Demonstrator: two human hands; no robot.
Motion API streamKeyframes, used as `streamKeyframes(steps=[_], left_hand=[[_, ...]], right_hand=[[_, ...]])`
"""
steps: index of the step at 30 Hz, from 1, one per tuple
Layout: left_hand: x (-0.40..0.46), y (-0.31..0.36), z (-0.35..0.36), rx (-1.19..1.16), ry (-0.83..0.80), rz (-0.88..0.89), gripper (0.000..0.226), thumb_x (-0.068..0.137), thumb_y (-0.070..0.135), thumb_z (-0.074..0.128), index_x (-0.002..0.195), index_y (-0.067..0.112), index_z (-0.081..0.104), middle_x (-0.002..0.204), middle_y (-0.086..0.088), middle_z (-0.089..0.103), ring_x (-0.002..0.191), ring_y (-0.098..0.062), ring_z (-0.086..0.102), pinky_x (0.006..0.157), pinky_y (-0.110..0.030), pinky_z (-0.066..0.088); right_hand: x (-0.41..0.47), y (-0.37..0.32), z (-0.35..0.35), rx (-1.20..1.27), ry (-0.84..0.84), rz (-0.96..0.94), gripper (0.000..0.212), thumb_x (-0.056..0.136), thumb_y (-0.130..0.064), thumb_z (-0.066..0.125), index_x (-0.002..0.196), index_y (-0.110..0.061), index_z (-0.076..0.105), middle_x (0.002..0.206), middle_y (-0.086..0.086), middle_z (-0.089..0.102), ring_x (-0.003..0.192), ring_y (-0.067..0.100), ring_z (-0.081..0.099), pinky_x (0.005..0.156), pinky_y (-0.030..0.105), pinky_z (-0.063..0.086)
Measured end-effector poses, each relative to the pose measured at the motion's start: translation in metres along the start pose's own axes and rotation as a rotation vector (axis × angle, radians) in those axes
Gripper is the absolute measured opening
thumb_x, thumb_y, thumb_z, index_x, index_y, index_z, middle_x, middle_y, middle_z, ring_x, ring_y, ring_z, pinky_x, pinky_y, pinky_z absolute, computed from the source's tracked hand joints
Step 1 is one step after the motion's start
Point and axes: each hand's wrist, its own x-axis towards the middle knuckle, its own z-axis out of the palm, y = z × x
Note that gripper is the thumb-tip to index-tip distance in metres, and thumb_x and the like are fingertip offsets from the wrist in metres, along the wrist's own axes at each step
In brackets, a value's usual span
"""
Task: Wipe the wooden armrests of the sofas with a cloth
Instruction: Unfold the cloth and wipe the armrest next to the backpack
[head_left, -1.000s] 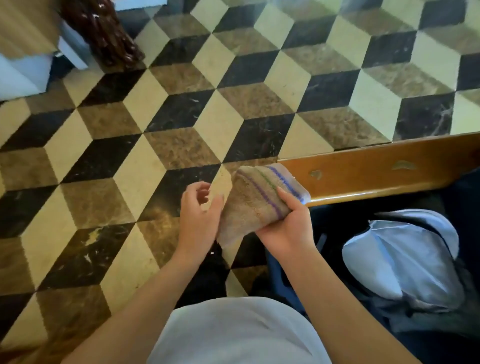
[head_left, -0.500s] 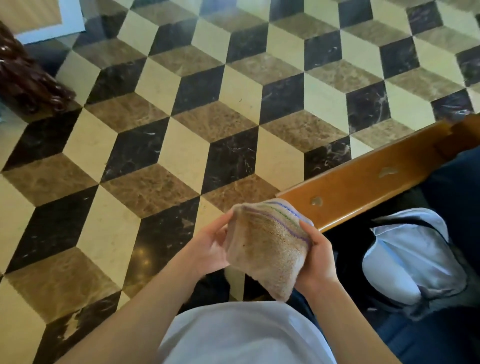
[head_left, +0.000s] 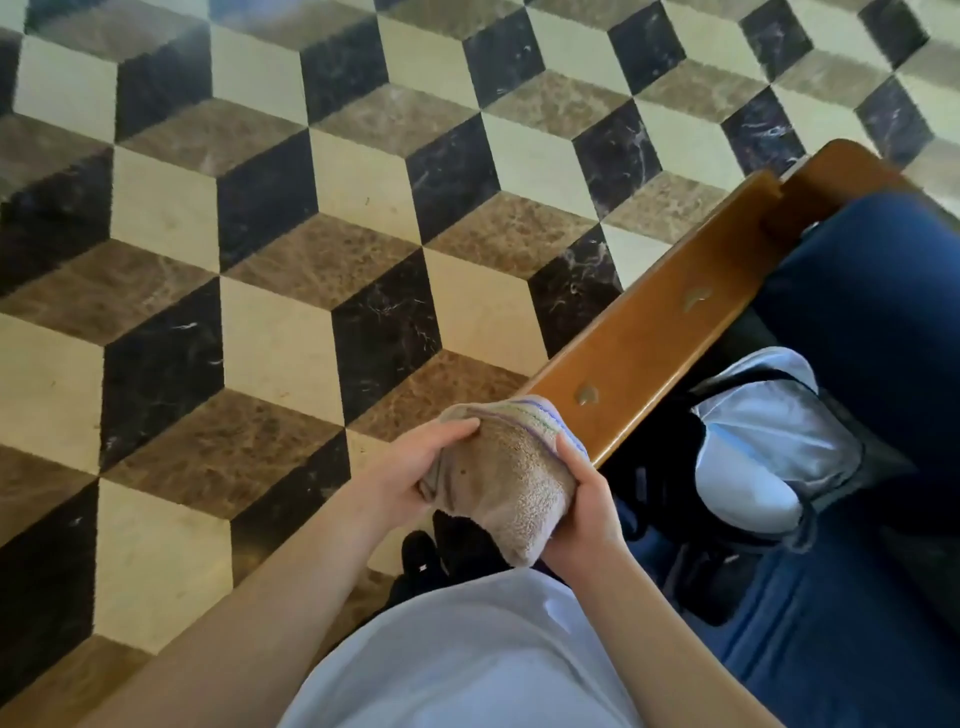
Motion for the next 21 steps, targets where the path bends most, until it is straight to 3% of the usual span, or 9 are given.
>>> streamKeyframes(steps=[3,6,9,13,17,21], left_hand=[[0.023,0.029,0.01,0.061,-0.068,0.014,0.045,0.085,0.032,0.08,0.127,0.024,0.068,0.126,-0.012,0.071,0.115,-0.032,0.069,0.087,-0.044,0.059],[0.054,0.063,0.018,0.178,0.031,0.032,0.054,0.072,0.029,0.087,0.123,0.027,0.07,0.124,-0.011,0.073,0.113,-0.032,0.07,0.095,-0.051,0.057],[0.082,0.103,0.031,0.22,0.086,0.059,0.034,0.075,0.023,0.084,0.107,0.032,0.077,0.114,-0.008,0.077,0.103,-0.029,0.074,0.082,-0.045,0.061],[0.11,0.155,0.058,0.196,0.057,0.067,0.039,0.076,0.024,0.085,0.114,0.025,0.076,0.119,-0.012,0.075,0.108,-0.032,0.072,0.08,-0.044,0.06],[0.142,0.187,0.101,0.147,-0.058,0.036,0.039,0.084,0.023,0.079,0.122,0.019,0.072,0.127,-0.016,0.071,0.116,-0.034,0.068,0.085,-0.045,0.058],[0.172,0.207,0.142,0.31,-0.159,-0.06,0.026,0.092,0.019,0.07,0.117,0.021,0.075,0.125,-0.014,0.072,0.115,-0.031,0.069,0.089,-0.045,0.059]], right_hand=[[0.025,-0.025,0.001,0.012,-0.012,-0.031,0.065,0.083,-0.039,0.076,0.134,-0.003,0.06,0.133,0.028,0.064,0.119,0.046,0.064,0.092,0.059,0.055],[0.059,-0.06,0.01,-0.032,0.062,0.024,0.068,0.075,-0.037,0.079,0.132,-0.003,0.062,0.125,0.027,0.069,0.108,0.044,0.07,0.082,0.054,0.06],[0.089,-0.095,0.024,0.01,0.106,0.062,0.063,0.075,-0.039,0.077,0.126,-0.004,0.068,0.116,0.025,0.073,0.096,0.042,0.074,0.077,0.05,0.061],[0.11,-0.129,0.045,0.248,-0.103,-0.046,0.066,0.092,-0.061,0.057,0.129,-0.008,0.069,0.135,0.025,0.064,0.119,0.043,0.065,0.087,0.053,0.057],[0.117,-0.165,0.055,0.522,-0.268,-0.22,0.078,0.095,-0.06,0.057,0.147,-0.002,0.049,0.152,0.027,0.047,0.138,0.043,0.049,0.106,0.055,0.047],[0.121,-0.189,0.048,0.619,-0.231,-0.329,0.085,0.096,-0.064,0.053,0.151,0.0,0.042,0.157,0.028,0.039,0.145,0.04,0.04,0.121,0.052,0.03]])
